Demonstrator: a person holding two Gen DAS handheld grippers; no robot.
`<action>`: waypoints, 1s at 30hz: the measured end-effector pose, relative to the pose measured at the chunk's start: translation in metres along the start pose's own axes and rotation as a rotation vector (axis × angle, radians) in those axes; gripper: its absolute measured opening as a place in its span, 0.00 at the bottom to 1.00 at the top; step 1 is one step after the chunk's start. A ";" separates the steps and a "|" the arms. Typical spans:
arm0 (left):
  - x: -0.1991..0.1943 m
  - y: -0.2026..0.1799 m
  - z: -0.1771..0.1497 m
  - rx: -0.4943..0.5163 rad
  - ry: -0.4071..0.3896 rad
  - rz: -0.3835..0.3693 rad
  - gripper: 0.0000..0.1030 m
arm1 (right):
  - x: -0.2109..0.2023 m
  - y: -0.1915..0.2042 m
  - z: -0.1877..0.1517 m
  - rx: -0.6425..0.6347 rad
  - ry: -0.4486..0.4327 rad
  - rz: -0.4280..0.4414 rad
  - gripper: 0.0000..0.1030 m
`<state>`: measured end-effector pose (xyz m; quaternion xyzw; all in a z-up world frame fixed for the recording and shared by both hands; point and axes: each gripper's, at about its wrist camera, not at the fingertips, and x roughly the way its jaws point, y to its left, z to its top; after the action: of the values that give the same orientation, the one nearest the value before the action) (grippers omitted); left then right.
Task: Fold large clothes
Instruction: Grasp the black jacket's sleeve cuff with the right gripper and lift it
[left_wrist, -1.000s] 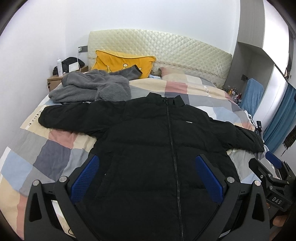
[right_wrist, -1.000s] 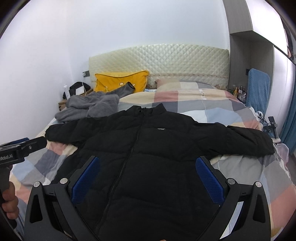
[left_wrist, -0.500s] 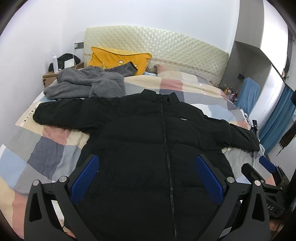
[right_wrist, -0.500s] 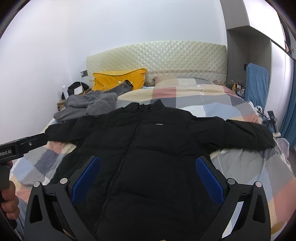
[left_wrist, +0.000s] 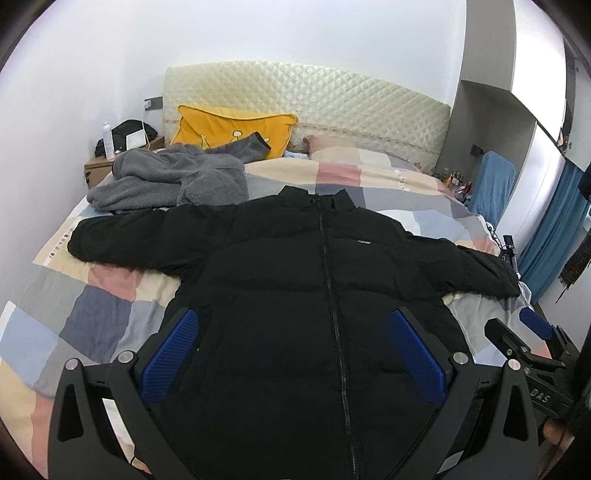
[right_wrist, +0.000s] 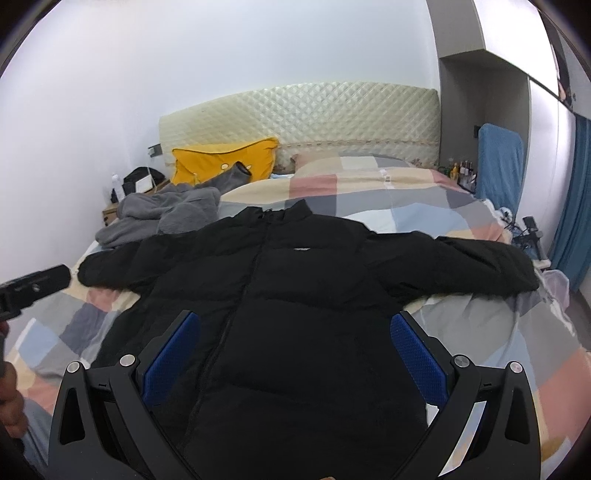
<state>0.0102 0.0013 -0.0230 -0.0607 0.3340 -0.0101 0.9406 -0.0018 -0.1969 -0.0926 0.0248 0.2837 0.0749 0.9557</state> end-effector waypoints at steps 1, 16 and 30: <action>-0.001 0.001 0.001 0.000 -0.003 -0.006 1.00 | 0.000 -0.001 0.000 -0.003 -0.003 -0.005 1.00; 0.009 0.006 0.009 0.075 0.004 -0.065 1.00 | -0.013 -0.098 0.031 0.157 -0.115 -0.072 1.00; 0.073 0.026 0.011 0.036 0.023 -0.152 1.00 | 0.100 -0.369 0.015 0.568 -0.054 -0.173 0.83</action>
<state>0.0732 0.0239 -0.0634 -0.0690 0.3390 -0.0882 0.9341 0.1369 -0.5454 -0.1669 0.2691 0.2687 -0.0900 0.9205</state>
